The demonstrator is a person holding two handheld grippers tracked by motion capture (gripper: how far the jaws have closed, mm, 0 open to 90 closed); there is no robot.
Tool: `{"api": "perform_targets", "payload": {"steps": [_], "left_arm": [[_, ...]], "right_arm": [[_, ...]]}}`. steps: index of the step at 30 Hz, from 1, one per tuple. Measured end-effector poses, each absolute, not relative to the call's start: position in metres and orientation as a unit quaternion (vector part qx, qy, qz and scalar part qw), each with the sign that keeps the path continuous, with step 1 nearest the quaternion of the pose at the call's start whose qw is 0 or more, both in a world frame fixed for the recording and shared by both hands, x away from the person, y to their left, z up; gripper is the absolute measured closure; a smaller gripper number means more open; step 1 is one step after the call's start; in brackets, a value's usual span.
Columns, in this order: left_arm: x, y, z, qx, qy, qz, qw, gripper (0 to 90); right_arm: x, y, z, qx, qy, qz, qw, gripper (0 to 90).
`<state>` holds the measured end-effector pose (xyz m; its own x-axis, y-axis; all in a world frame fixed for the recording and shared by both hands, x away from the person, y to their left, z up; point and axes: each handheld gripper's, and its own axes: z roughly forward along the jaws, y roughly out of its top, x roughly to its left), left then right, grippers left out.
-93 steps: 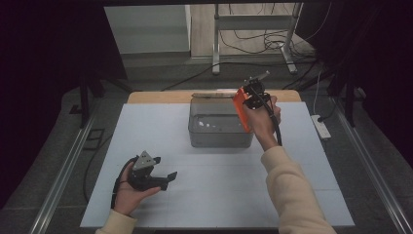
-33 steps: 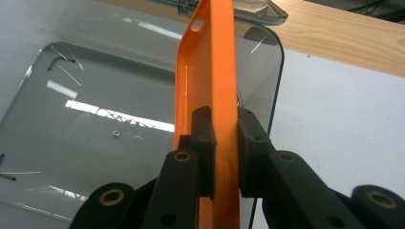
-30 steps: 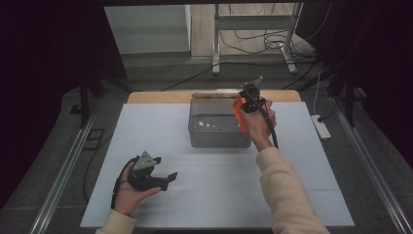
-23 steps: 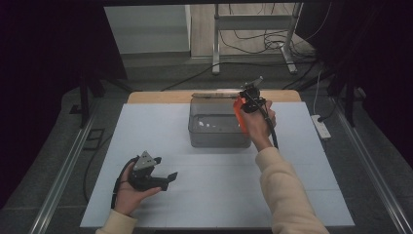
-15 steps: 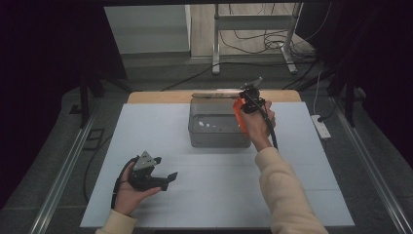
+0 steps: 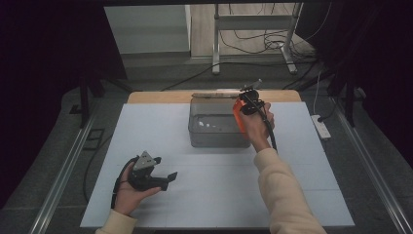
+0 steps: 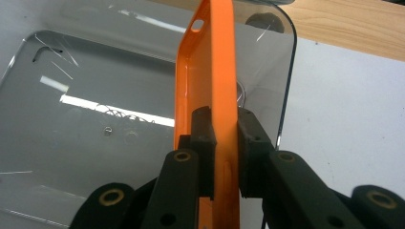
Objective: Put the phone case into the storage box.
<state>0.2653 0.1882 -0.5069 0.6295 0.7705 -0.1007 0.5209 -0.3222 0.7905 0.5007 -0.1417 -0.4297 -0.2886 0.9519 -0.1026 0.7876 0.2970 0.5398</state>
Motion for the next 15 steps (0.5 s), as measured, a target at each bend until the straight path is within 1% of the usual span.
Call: {"api": "perform_targets", "payload": {"steps": [15], "left_arm": [[0.2654, 0.1879, -0.5070, 0.801, 0.402, 0.149, 0.417, 15.4]], "right_arm": [[0.5021, -0.1399, -0.4368, 0.561, 0.778, 0.188, 0.211, 79.7]]}}
